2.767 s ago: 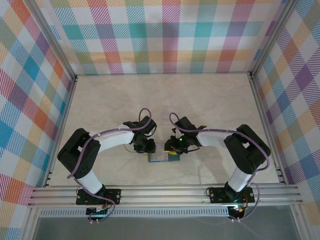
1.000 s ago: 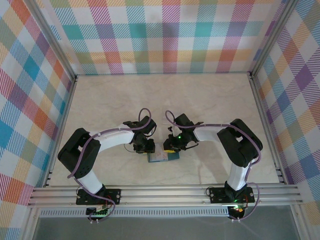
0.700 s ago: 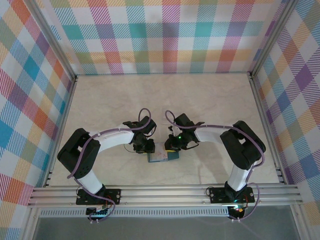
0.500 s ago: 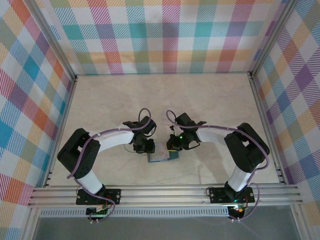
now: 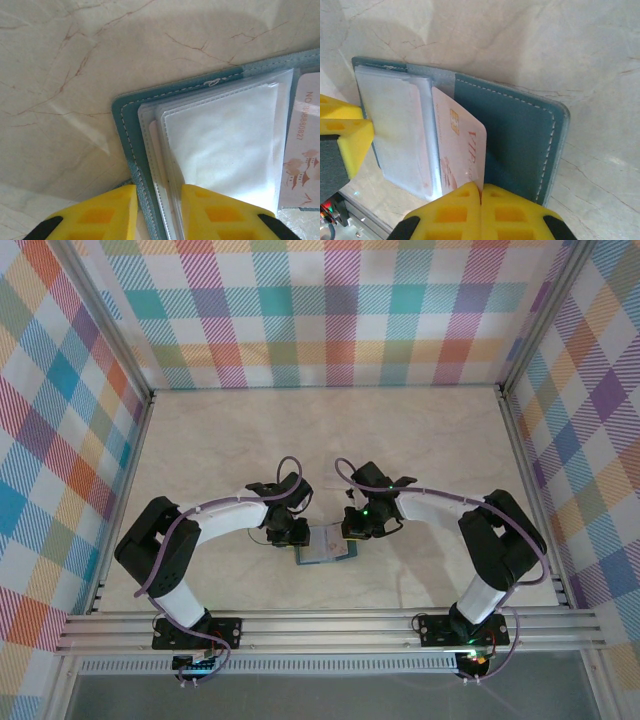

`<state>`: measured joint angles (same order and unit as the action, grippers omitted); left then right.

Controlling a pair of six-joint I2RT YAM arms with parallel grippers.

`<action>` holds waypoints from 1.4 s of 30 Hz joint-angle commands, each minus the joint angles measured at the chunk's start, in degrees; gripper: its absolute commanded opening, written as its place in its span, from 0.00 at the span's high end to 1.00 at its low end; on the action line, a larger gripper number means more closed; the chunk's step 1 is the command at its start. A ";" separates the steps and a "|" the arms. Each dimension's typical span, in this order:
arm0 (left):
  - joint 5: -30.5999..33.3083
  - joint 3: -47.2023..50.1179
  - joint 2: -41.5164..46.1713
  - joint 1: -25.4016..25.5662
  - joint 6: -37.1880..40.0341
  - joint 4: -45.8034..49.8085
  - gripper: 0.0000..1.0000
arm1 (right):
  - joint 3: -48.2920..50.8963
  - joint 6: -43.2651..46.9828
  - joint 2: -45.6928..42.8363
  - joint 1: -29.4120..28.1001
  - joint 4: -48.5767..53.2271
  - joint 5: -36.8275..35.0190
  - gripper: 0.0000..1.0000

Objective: Take the credit cards out of the card holder

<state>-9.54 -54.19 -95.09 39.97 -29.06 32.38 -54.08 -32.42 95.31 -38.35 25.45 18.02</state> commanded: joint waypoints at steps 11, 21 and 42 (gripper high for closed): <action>2.17 1.60 -1.23 -0.15 0.77 4.80 0.71 | 1.37 -4.12 -0.18 -0.32 -4.91 4.80 0.81; 1.69 1.64 -1.16 -0.16 0.74 4.45 0.71 | 2.49 -5.20 -0.95 -0.26 -6.68 5.26 0.88; 1.32 1.64 0.46 -0.13 0.37 4.31 0.68 | -10.84 29.21 -10.14 0.29 3.82 -11.27 0.98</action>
<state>-9.47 -54.19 -94.96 39.97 -28.99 32.45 -61.56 -18.92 85.12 -38.22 27.35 9.21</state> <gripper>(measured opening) 0.312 0.068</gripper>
